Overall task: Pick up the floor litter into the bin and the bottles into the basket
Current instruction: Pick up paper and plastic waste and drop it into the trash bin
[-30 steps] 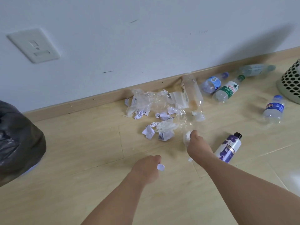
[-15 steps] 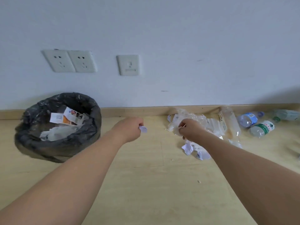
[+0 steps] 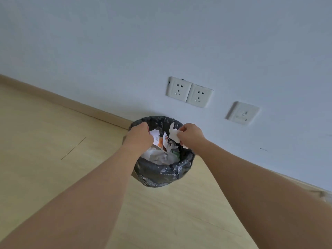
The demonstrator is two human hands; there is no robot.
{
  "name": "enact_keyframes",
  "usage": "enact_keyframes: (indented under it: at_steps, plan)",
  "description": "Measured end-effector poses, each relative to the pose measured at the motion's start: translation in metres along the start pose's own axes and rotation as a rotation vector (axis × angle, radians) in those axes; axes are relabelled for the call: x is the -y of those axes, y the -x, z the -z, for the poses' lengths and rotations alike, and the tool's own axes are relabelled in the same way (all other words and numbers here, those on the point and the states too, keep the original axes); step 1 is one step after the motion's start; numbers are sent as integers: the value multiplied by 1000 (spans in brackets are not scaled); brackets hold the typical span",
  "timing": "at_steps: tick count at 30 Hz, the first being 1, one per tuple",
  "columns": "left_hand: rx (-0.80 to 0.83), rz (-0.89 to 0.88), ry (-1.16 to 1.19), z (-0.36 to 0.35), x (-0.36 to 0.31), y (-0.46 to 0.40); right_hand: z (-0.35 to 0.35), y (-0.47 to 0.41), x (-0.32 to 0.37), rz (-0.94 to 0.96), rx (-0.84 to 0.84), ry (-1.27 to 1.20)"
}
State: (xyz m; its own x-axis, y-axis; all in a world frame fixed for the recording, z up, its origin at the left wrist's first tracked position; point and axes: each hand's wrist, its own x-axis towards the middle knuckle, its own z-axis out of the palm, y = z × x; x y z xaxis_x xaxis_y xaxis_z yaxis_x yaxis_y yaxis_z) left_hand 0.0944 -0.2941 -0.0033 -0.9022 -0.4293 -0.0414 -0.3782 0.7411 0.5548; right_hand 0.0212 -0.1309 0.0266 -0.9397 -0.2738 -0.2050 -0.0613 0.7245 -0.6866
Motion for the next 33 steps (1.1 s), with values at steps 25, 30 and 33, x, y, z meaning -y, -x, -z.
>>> enact_keyframes:
  at_steps: [25,30,33]
  plan:
    - [611,-619,-278,-309,-262,144,181,167,-448,-599,-150,158]
    - [768,-567,-391,-385,-291,162,159,155,-499,-618,-16,208]
    - [754,-500,-403,-414,-296,163,143,149,-513,-628,5,295]
